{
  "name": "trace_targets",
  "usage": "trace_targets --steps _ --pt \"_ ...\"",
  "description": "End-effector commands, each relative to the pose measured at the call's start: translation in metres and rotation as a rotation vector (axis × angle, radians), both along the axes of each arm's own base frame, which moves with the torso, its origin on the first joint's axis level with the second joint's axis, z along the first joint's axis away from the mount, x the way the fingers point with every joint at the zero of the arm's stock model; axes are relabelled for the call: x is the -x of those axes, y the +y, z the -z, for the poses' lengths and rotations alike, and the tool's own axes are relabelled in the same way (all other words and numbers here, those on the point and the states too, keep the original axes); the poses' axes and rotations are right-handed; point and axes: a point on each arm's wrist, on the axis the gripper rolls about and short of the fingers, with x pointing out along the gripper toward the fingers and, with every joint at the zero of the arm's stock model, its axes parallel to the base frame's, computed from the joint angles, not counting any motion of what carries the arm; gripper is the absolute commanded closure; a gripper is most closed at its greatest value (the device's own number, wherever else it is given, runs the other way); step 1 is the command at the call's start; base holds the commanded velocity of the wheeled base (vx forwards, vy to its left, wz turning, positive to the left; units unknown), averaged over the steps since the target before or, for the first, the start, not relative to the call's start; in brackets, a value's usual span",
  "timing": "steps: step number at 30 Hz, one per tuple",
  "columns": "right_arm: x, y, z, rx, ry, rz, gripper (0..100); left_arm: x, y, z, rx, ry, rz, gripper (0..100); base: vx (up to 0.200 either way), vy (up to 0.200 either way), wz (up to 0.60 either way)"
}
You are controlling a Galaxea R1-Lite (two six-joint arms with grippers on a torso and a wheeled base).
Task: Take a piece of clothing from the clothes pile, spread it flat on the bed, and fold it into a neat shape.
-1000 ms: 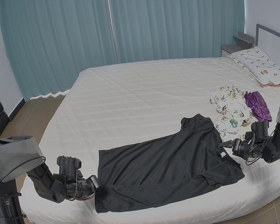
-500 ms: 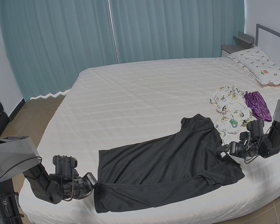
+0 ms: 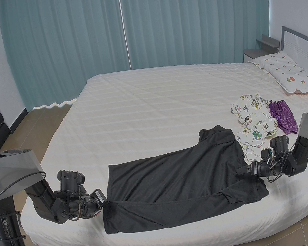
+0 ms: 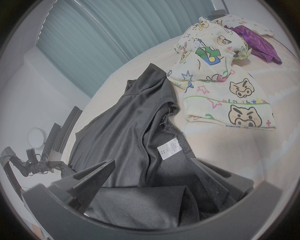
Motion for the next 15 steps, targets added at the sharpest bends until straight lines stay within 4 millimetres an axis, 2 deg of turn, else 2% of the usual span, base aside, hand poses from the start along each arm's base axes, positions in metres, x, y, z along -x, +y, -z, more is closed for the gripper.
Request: trace_targets --steps 1,2,3,15 --pt "0.003 0.0 0.008 0.015 0.015 -0.019 0 0.0 0.0 0.001 0.0 0.004 -0.002 100 0.0 0.0 0.0" --pt "0.004 0.0 0.008 0.022 0.012 -0.026 0 0.0 0.0 0.001 0.0 0.002 -0.002 100 0.0 0.0 0.0" --pt "0.005 0.0 0.009 0.028 0.012 -0.03 100 0.0 0.0 0.001 0.001 0.003 -0.003 100 0.0 0.0 0.0" --pt "0.012 -0.017 0.008 0.026 0.019 0.011 100 -0.002 0.0 0.001 0.001 -0.002 -0.004 100 0.0 0.0 0.0"
